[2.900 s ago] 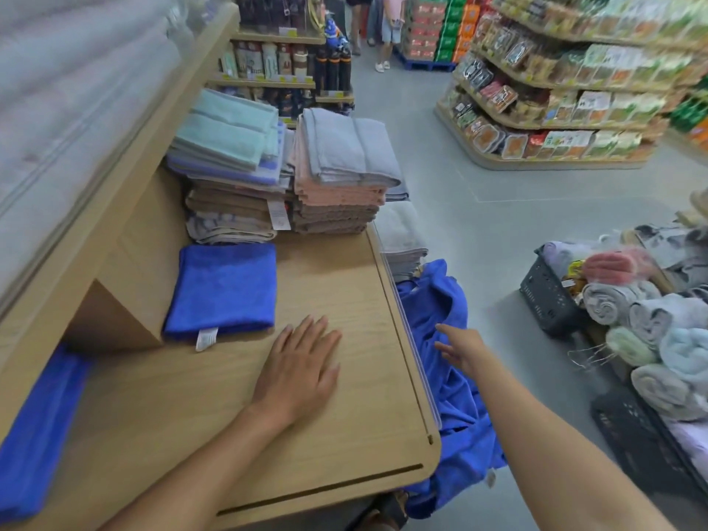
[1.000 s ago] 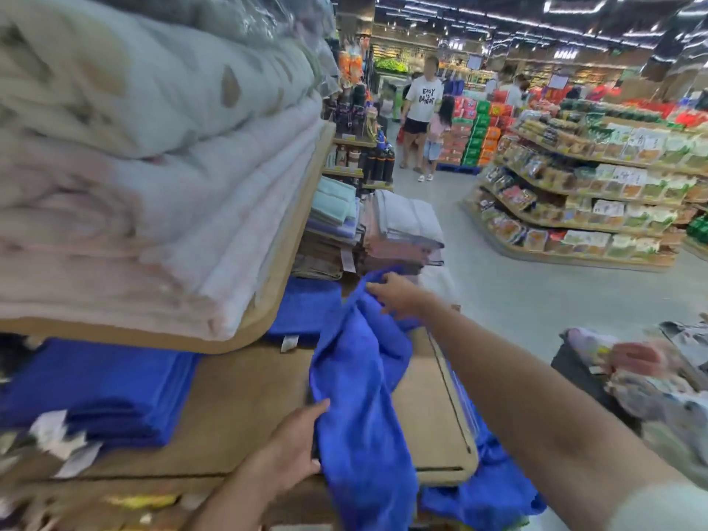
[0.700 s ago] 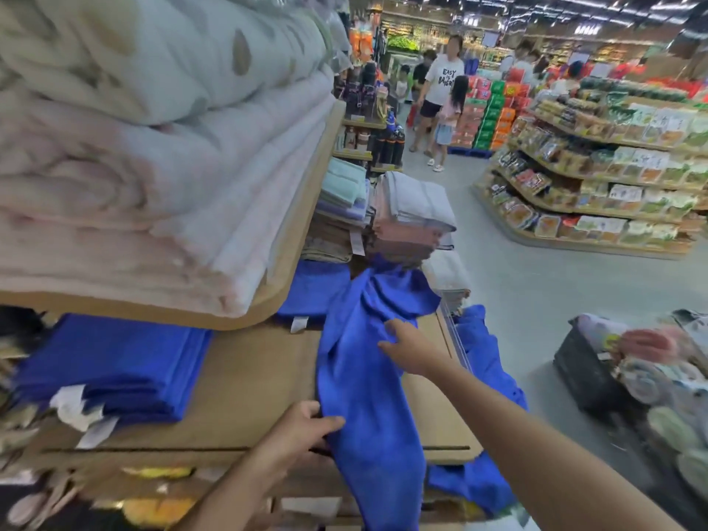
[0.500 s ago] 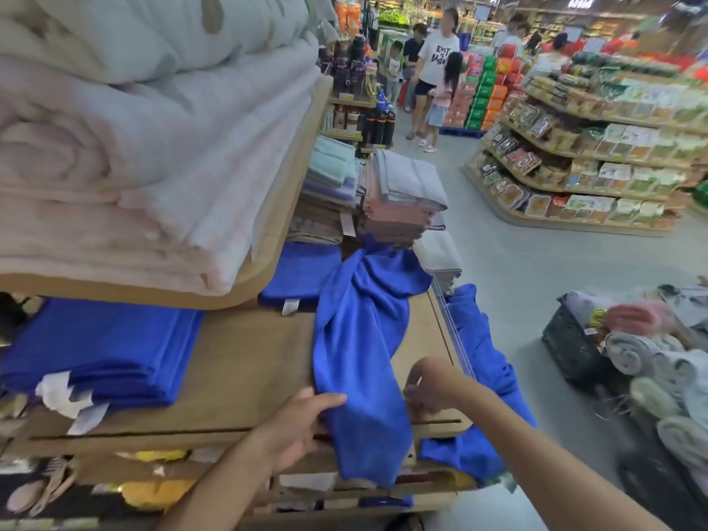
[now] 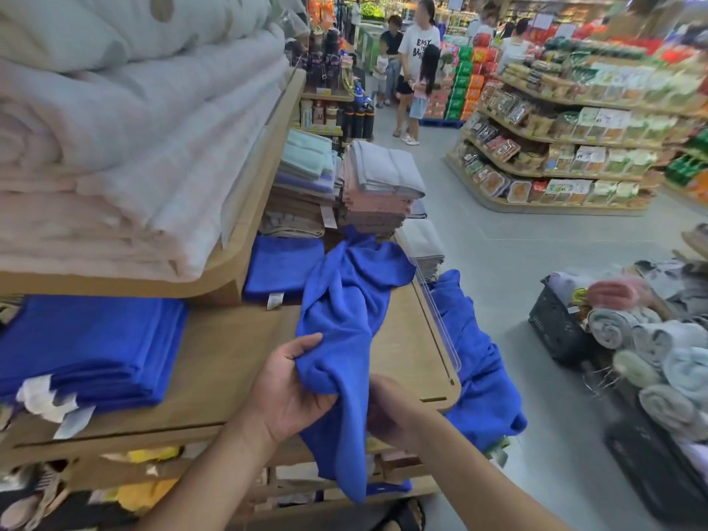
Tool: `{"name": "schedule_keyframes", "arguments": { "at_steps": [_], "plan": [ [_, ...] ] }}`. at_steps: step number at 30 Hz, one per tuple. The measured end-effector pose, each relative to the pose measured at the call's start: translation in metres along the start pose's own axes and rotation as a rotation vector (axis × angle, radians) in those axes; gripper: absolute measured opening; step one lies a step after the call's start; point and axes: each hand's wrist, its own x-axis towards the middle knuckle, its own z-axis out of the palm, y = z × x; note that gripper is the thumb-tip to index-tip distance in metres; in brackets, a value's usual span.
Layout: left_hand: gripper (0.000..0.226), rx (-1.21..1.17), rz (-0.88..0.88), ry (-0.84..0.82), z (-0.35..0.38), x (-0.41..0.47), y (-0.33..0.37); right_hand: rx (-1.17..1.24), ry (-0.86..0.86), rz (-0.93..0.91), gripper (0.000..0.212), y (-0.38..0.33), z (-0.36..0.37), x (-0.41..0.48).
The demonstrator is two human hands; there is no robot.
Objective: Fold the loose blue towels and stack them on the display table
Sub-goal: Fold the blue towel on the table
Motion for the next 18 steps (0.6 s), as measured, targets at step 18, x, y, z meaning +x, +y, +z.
{"name": "schedule_keyframes", "arguments": {
  "at_steps": [18],
  "plan": [
    [0.046, 0.149, 0.176, 0.23, -0.053, -0.031, 0.058, -0.711, 0.357, -0.609, 0.033, -0.127, -0.1, -0.039]
  ]
}}
